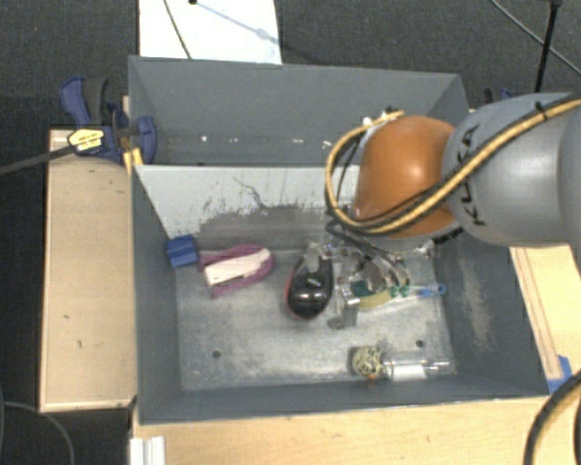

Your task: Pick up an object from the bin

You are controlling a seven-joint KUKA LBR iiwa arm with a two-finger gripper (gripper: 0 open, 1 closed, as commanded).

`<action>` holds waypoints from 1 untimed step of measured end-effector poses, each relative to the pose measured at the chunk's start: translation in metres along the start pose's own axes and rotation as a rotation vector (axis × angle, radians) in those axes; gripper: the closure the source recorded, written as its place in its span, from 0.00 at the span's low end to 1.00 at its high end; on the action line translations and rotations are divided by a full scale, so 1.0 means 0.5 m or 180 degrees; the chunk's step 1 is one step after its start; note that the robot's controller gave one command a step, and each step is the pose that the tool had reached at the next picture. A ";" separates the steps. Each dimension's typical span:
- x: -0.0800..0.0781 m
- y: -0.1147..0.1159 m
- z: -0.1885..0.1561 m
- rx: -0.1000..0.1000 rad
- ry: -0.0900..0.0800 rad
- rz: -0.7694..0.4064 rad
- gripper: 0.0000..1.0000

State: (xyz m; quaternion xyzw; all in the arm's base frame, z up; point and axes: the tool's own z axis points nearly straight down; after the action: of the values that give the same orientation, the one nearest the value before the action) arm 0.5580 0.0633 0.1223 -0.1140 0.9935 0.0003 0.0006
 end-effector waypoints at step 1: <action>-0.033 -0.017 0.095 -0.0005 -0.0050 0.0114 0.00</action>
Offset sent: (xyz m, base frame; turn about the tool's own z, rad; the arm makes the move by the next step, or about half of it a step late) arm 0.0124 -0.0066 -0.0523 0.0387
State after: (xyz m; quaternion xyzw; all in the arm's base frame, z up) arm 0.5760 0.0590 0.0745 -0.0961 0.9953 0.0020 0.0084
